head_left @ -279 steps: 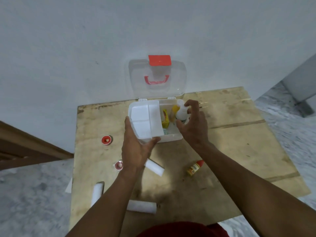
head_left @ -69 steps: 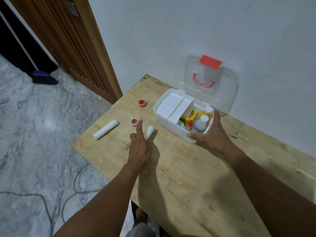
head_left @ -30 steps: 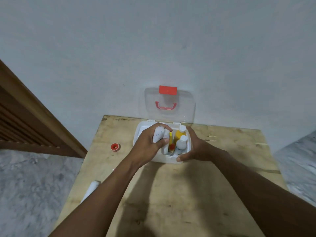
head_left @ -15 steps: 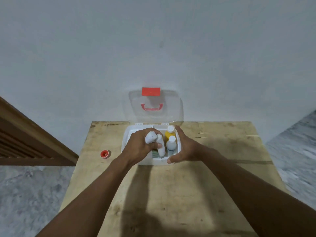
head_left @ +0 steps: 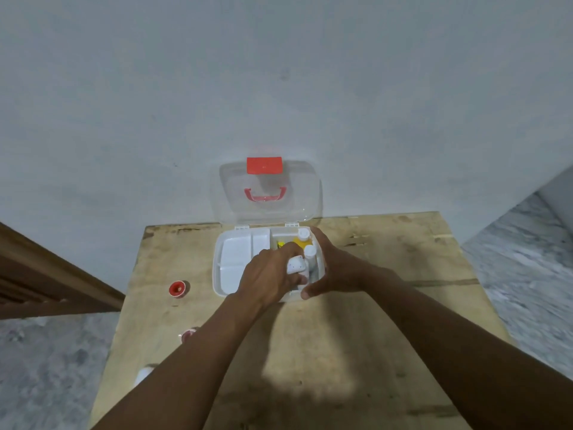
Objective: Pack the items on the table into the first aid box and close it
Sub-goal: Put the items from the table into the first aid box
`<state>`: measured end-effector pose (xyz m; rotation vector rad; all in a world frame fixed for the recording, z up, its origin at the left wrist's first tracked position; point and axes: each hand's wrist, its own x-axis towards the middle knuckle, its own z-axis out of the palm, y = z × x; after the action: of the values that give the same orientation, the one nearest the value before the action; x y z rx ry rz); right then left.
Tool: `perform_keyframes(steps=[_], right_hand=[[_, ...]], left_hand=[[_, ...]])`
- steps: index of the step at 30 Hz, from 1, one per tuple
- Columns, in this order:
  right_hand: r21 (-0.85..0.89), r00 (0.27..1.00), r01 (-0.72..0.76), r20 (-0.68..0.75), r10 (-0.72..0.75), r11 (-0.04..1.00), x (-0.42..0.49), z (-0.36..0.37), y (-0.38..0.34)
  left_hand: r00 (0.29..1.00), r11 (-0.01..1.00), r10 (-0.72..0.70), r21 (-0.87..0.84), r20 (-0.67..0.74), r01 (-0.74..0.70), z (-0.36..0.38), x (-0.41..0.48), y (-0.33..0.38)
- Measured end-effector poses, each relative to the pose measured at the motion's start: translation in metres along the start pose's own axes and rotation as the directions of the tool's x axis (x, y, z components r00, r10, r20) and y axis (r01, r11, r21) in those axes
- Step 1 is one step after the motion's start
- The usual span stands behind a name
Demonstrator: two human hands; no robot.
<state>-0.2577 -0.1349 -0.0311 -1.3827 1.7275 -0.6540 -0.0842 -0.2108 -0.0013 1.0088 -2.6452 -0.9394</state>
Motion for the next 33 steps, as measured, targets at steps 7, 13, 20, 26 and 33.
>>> perform_keyframes(steps=[7, 13, 20, 26, 33], right_hand=[[0.019, 1.000, 0.015, 0.011, -0.015, 1.000, -0.001, -0.002, 0.000], [0.025, 1.000, 0.010, 0.011, -0.010, 1.000, 0.000, -0.002, 0.004], [0.075, 1.000, 0.004, 0.021, -0.005, 0.997, -0.001, -0.001, 0.004], [0.051, 1.000, 0.013, 0.017, -0.014, 0.999, 0.000, -0.001, 0.004], [0.058, 0.999, 0.023, 0.027, -0.024, 0.998, 0.001, 0.001, 0.006]], left_hand=[[0.993, 0.950, -0.082, -0.295, 0.085, 0.104, -0.003, 0.001, -0.008], [0.986, 0.830, -0.164, -0.540, 0.004, 0.140, -0.011, -0.005, -0.003], [0.978, 0.850, -0.134, -0.526, -0.158, 0.031, -0.021, -0.006, -0.011], [0.975, 0.881, -0.038, -0.469, -0.220, -0.071, -0.017, -0.013, -0.015], [0.989, 0.962, 0.118, -0.235, -0.088, -0.136, 0.003, -0.010, -0.020]])
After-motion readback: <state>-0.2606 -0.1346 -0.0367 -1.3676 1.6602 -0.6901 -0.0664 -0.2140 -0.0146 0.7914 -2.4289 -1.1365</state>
